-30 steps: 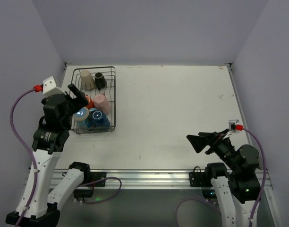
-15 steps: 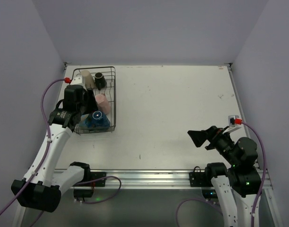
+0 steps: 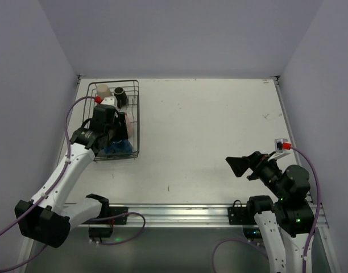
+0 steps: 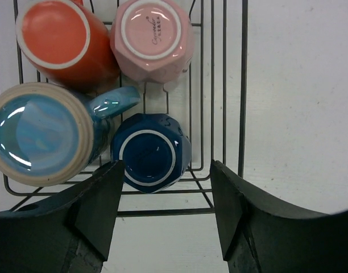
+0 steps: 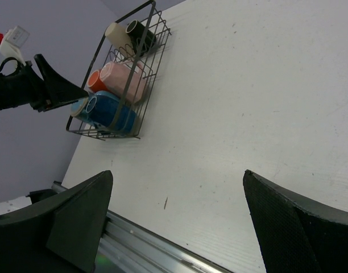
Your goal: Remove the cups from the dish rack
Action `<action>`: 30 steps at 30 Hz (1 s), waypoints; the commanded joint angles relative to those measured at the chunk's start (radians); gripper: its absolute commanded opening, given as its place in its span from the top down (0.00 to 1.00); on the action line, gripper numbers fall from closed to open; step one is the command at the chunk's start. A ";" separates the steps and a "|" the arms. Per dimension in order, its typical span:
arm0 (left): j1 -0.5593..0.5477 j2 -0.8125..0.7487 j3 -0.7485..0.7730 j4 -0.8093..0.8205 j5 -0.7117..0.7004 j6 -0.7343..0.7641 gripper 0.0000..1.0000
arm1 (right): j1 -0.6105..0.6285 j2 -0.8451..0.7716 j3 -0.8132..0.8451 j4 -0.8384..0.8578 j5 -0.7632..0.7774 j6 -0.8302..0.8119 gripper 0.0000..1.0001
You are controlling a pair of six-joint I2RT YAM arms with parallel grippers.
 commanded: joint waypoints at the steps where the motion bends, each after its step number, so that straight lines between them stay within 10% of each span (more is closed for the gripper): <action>1: -0.018 0.030 -0.015 -0.022 -0.069 0.007 0.34 | -0.005 0.004 0.006 0.012 -0.016 -0.018 0.01; 30: -0.023 0.183 -0.050 -0.019 -0.049 0.004 0.24 | -0.005 0.015 0.000 0.015 -0.042 -0.035 0.01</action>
